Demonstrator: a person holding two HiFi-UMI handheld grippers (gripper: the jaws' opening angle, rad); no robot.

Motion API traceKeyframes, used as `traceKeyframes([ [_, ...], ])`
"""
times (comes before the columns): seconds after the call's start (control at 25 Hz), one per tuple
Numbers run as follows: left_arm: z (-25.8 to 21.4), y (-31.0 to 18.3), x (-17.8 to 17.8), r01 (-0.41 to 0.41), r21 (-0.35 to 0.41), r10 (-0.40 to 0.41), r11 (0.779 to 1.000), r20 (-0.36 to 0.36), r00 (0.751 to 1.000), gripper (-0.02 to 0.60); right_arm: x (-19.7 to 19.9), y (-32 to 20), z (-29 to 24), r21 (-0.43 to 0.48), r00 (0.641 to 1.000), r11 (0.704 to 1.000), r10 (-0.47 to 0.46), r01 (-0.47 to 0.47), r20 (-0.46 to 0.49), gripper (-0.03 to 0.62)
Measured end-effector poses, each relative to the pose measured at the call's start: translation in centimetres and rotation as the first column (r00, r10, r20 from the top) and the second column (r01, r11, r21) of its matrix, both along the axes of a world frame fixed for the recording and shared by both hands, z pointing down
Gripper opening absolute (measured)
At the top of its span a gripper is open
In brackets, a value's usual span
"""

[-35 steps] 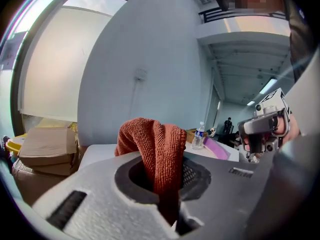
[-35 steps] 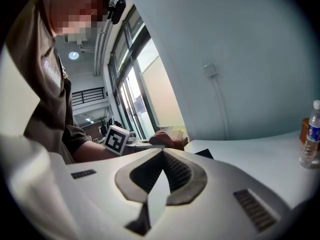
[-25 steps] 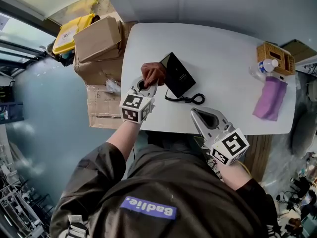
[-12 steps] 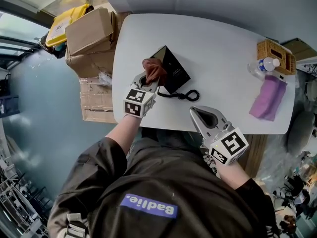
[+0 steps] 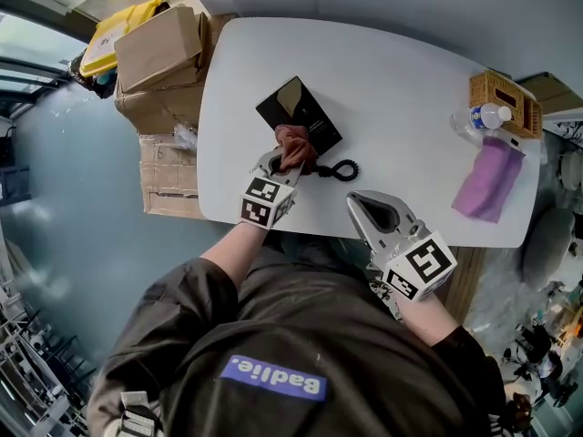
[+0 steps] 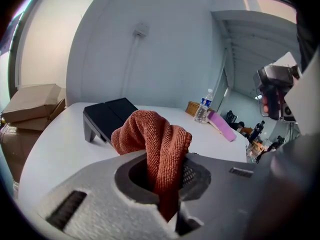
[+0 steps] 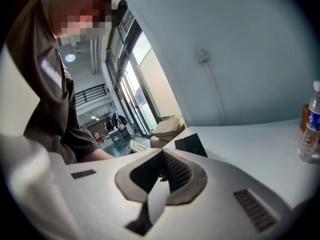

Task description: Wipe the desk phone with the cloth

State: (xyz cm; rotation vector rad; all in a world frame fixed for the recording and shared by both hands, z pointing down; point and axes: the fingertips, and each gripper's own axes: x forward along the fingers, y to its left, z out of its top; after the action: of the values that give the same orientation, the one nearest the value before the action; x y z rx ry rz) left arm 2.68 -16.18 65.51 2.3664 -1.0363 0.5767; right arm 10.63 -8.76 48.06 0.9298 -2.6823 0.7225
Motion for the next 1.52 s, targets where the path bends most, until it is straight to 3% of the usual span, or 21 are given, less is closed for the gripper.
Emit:
traceKeyframes([
  [0.2, 0.8, 1.8, 1.4, -0.012, -0.044, 0.012, 0.999, -0.006, 1.000, 0.037, 0.6, 0.3, 0.0, -0.002, 1.000, 1.000, 0.002, -0.002, -0.001, 0.028],
  [0.4, -1.1, 0.8, 0.6, 0.002, -0.019, -0.002, 1.000, 0.000, 1.000, 0.037, 1.1, -0.2, -1.1, 0.026, 1.000, 1.000, 0.011, -0.012, 0.014, 0.028],
  [0.68, -6.8, -5.4, -3.1, 0.108, 0.071, -0.109, 0.992, 0.009, 0.994, 0.037, 1.1, -1.3, -2.6, 0.051, 0.999, 0.999, 0.010, -0.012, 0.053, 0.028],
  [0.84, -7.7, -8.8, -4.9, 0.185, 0.091, -0.185, 0.979, -0.001, 0.983, 0.037, 1.0, -1.7, -2.6, 0.048, 0.998, 0.999, 0.001, -0.004, 0.062, 0.028],
  [1.04, -6.1, -9.3, -4.0, 0.197, 0.049, -0.197, 0.979, -0.019, 0.980, 0.037, 1.2, -1.6, -1.2, 0.018, 0.998, 1.000, -0.006, 0.004, 0.059, 0.028],
  [1.52, -1.0, -2.6, 1.3, 0.115, -0.087, -0.119, 0.990, -0.035, 0.992, 0.037, 3.4, -0.6, 0.0, -0.011, 0.999, 1.000, 0.024, -0.023, 0.048, 0.028],
])
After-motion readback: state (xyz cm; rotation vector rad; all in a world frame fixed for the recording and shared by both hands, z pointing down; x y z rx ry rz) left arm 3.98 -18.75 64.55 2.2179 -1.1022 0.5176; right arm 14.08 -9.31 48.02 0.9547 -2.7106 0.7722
